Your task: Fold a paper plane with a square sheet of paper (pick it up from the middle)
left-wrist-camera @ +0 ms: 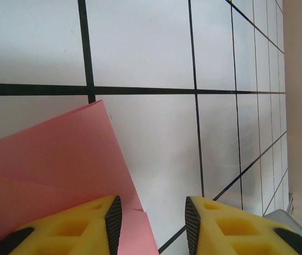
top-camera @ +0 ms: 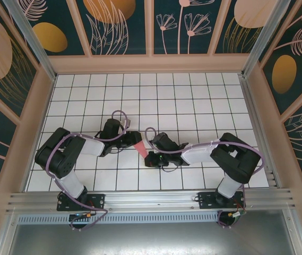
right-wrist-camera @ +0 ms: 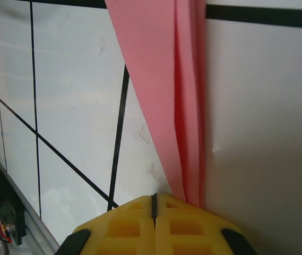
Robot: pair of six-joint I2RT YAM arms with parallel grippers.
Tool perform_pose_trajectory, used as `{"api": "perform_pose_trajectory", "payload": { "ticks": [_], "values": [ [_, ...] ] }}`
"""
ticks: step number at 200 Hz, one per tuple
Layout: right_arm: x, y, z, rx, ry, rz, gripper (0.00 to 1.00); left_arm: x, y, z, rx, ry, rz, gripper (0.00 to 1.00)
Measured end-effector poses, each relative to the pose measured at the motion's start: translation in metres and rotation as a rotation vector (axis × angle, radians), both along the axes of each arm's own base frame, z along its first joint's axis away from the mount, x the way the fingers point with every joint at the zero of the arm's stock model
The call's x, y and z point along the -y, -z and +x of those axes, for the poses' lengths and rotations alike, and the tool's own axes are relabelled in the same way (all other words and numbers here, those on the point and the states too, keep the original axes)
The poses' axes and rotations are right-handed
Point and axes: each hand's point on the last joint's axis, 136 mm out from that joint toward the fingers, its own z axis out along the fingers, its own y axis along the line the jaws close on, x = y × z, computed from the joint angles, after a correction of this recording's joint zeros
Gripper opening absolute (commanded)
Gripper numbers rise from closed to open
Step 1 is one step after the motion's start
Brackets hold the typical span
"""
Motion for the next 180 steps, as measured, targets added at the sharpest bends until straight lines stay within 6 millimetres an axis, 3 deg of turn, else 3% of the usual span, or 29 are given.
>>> {"api": "perform_pose_trajectory", "payload": {
  "ticks": [43,66,116,144,180],
  "values": [
    [0.018,-0.003,-0.007,-0.031,0.043,0.038,0.06,0.000,0.000,0.000,-0.002,-0.001,0.002,0.39],
    [0.021,-0.017,-0.005,-0.012,0.050,0.056,0.06,0.000,0.000,0.000,-0.003,-0.001,0.003,0.40],
    [-0.010,-0.049,0.024,0.054,0.037,0.106,0.06,0.000,0.000,0.000,-0.003,0.000,0.003,0.40],
    [-0.023,-0.039,0.042,0.045,0.052,0.084,0.07,0.000,-0.001,0.000,-0.002,0.001,0.001,0.41],
    [-0.013,-0.012,0.056,-0.006,0.105,0.032,0.06,0.001,-0.001,0.000,-0.002,0.002,0.000,0.41]
  ]
}}
